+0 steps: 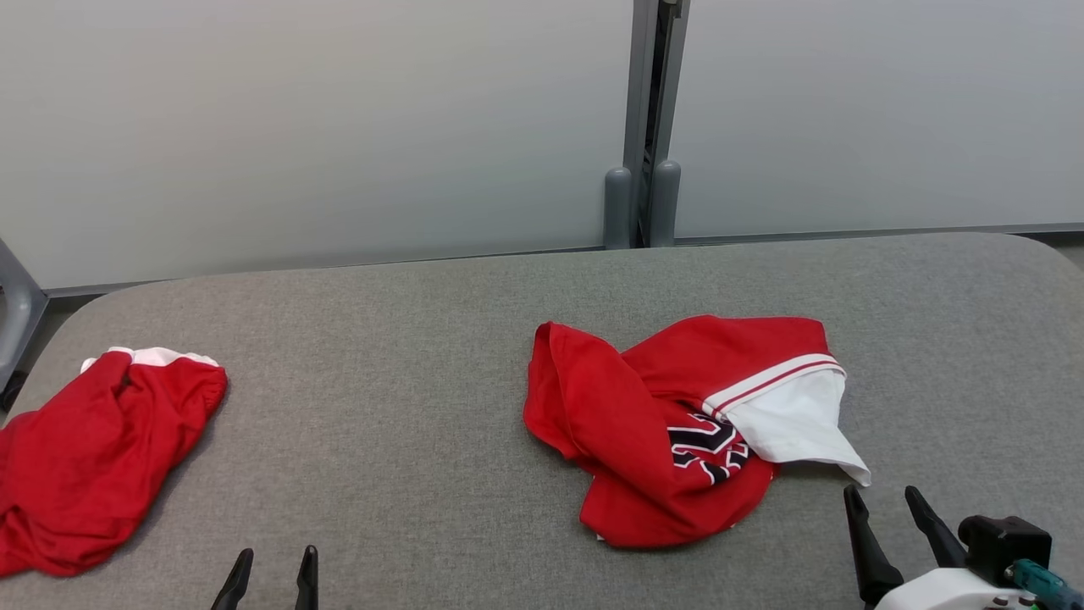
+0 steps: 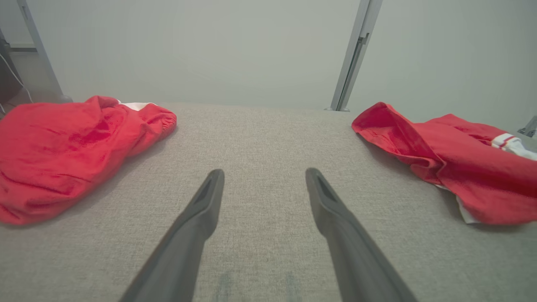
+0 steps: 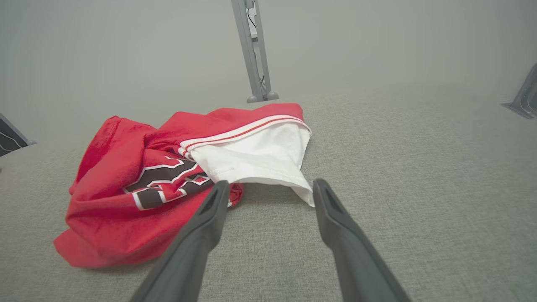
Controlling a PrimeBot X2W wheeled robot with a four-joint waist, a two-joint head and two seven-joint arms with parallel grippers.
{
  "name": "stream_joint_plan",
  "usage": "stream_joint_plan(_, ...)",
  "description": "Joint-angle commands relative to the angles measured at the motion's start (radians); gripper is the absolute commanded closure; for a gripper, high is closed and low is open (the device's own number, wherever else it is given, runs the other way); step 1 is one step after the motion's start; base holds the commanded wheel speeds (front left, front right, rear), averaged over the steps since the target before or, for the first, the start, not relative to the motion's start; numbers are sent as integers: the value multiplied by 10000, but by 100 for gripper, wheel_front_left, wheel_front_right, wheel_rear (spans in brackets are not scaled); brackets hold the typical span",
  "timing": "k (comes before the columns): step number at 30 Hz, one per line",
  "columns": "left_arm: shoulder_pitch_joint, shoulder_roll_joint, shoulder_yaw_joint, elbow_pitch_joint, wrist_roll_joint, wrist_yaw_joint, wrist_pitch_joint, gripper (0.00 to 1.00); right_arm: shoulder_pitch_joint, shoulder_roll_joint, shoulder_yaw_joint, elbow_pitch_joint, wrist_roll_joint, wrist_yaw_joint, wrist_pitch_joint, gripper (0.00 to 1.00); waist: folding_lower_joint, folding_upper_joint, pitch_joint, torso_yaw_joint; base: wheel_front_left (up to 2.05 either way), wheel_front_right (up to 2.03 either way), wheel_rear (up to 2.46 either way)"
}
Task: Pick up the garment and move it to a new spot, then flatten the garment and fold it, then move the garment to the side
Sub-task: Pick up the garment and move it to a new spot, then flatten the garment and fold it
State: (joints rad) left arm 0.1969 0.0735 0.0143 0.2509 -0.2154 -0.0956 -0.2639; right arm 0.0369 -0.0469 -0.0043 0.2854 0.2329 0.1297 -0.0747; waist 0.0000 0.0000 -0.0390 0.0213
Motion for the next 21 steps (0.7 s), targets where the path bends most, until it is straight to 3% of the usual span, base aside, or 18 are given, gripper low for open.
stream_joint_plan(1, -22, 28, 24, -53, 47, 21, -9, 0, -43, -67, 8, 37, 70, 19, -82, 0, 0, 0, 26, -22, 0, 0, 0)
stream_joint_plan(21, -257, -60, -43, 281, -2, -7, -10, 0, -296, -68, 68, 301, 216, 20, -140, 0, 0, 0, 233, -91, 0, 0, 0)
